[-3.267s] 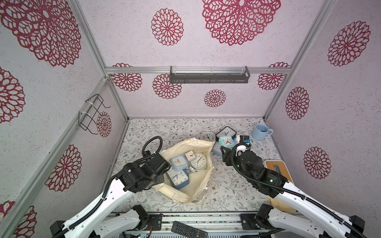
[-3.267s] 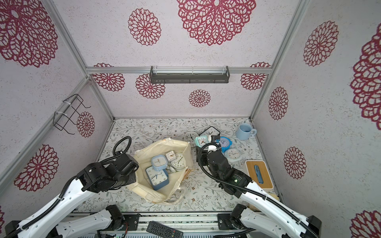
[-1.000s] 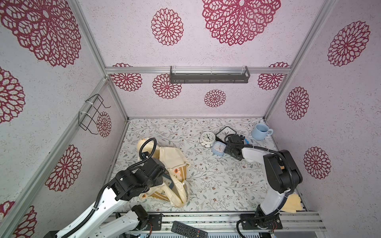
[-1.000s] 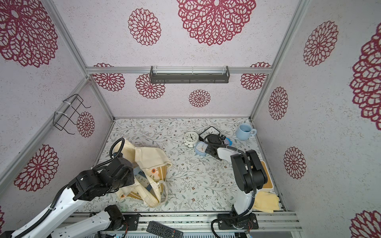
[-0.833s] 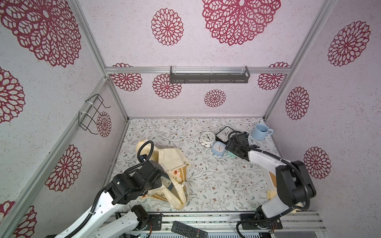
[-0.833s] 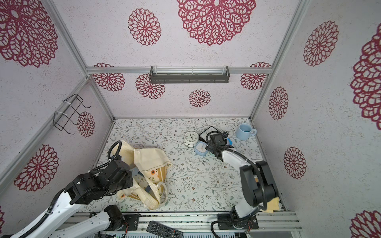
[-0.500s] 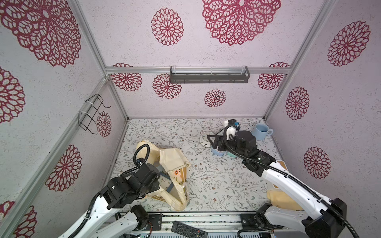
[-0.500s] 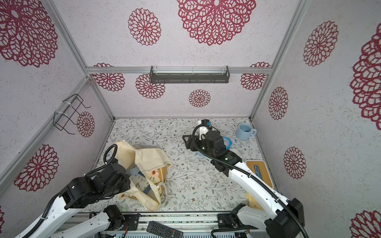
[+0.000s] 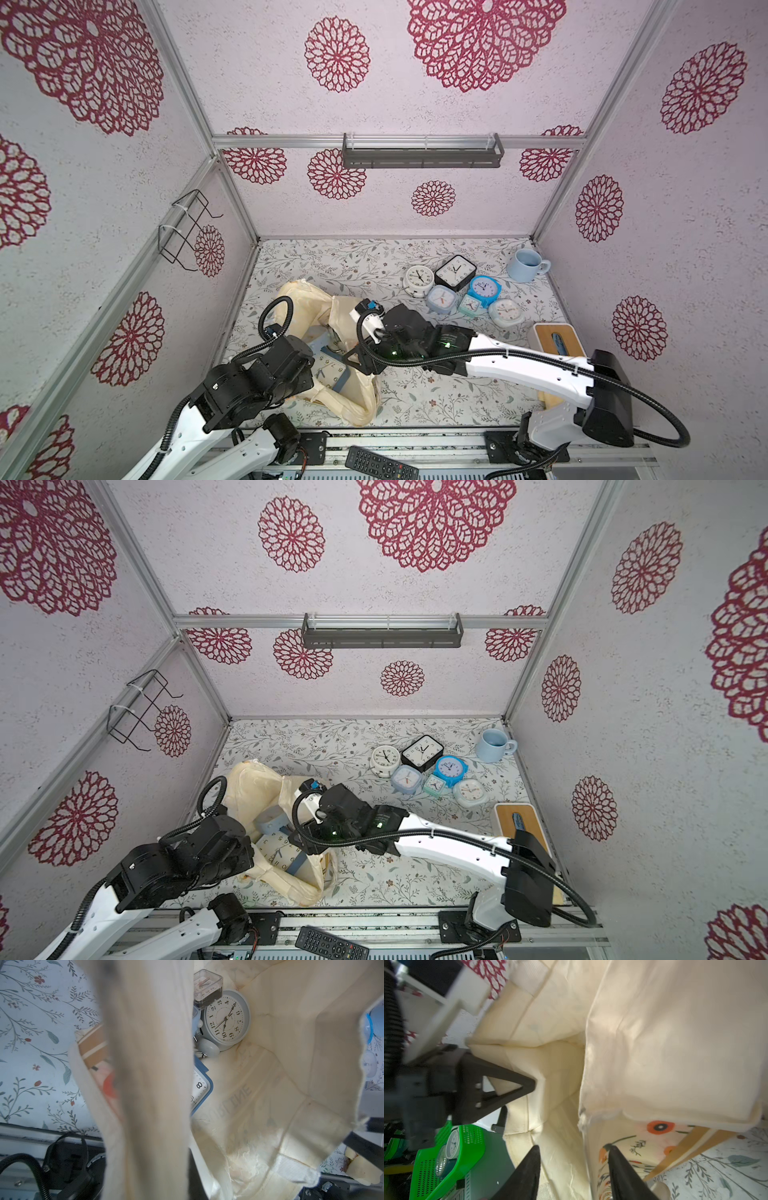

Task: Take the alarm clock out of the canvas bag
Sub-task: Adjust the canvas bag at the center of the board.

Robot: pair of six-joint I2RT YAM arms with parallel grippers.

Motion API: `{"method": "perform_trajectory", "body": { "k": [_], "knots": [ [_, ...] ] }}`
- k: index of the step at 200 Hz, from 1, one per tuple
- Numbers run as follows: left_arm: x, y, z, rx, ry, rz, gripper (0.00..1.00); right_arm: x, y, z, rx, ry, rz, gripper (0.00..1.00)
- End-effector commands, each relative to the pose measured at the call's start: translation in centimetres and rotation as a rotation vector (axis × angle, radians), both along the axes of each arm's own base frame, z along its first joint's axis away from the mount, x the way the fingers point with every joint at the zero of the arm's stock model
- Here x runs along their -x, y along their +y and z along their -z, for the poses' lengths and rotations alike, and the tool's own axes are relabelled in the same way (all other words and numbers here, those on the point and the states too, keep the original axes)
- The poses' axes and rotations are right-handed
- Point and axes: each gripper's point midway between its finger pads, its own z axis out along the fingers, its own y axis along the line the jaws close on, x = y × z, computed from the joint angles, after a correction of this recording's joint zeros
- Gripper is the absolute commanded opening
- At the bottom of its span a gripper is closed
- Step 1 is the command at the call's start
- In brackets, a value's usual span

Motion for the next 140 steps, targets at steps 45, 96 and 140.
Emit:
{"method": "perform_trajectory", "body": {
  "k": [45, 96, 140],
  "knots": [
    [0.8, 0.3, -0.3, 0.039, -0.015, 0.016, 0.0, -3.9, 3.3, 2.9, 0.13, 0.122, 0.245, 0.6],
    [0.5, -1.2, -0.1, 0.073, -0.014, 0.07, 0.0, -9.6, -6.2, 2.5, 0.243, 0.008, 0.741, 0.63],
    [-0.9, -2.7, 0.2, 0.074, -0.019, 0.093, 0.0, -10.6, -14.2, 2.1, 0.321, -0.098, 0.973, 0.59]
  ]
}}
